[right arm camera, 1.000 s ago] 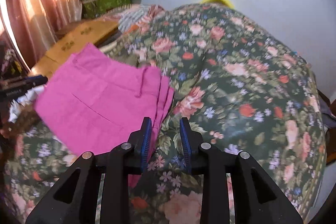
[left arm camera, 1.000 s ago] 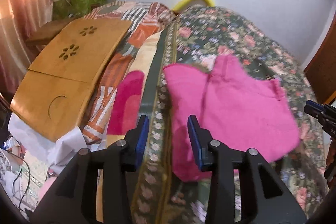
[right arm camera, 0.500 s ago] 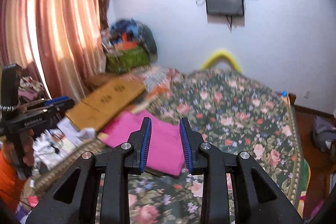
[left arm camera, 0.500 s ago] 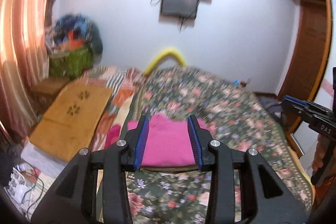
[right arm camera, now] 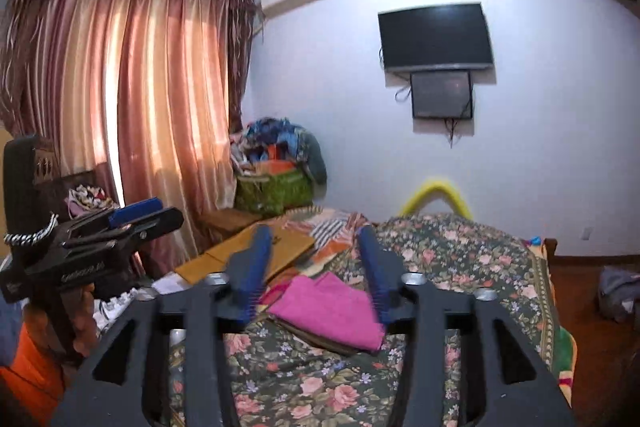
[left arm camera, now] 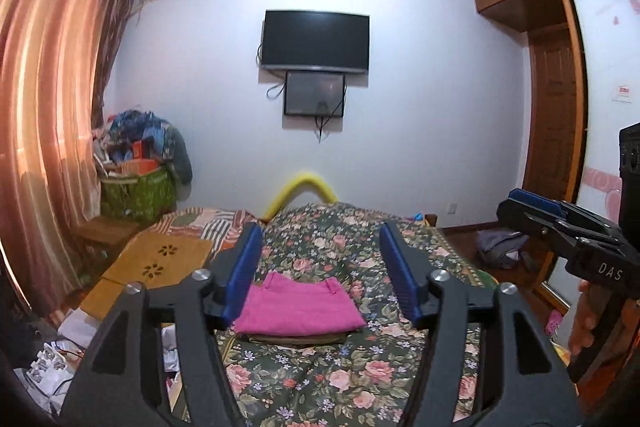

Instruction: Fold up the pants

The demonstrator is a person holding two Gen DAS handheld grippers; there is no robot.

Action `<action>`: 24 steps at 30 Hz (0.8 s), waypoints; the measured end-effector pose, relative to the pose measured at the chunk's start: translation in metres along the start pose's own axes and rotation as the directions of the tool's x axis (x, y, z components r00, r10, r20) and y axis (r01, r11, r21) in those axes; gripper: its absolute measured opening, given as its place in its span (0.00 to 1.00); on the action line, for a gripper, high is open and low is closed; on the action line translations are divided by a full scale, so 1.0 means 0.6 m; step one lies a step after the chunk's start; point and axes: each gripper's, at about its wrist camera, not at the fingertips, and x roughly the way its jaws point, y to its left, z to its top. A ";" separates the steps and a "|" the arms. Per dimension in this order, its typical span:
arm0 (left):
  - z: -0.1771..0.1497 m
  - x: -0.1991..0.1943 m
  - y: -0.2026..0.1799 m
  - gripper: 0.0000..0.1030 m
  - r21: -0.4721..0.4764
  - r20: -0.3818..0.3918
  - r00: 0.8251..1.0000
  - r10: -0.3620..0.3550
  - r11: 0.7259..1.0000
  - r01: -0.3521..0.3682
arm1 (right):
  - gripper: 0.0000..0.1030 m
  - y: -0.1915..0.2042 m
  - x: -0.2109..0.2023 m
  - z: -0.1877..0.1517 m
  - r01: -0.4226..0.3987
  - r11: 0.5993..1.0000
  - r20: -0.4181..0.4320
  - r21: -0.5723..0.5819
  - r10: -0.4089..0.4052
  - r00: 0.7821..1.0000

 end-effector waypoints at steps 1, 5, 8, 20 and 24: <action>-0.001 -0.007 0.000 0.70 0.000 0.004 1.000 -0.003 1.000 0.003 | 0.55 0.004 -0.009 -0.001 0.005 1.000 0.017 0.004 -0.005 1.000; -0.005 -0.038 -0.005 0.81 0.004 0.023 1.000 -0.001 1.000 0.001 | 0.65 0.010 -0.028 -0.006 0.010 1.000 0.045 0.021 -0.011 0.999; -0.010 -0.049 -0.007 0.90 0.005 0.031 0.999 0.011 1.000 -0.011 | 0.78 0.013 -0.034 -0.010 0.016 0.999 0.055 0.031 -0.018 0.998; -0.031 -0.062 0.005 1.00 -0.022 0.024 0.999 0.025 0.999 -0.025 | 0.99 0.035 -0.053 -0.018 0.085 0.996 0.071 0.025 -0.086 0.994; -0.035 -0.062 0.004 1.00 -0.030 0.020 0.999 0.026 0.999 -0.025 | 0.99 0.039 -0.056 -0.022 0.087 0.996 0.067 0.020 -0.088 0.994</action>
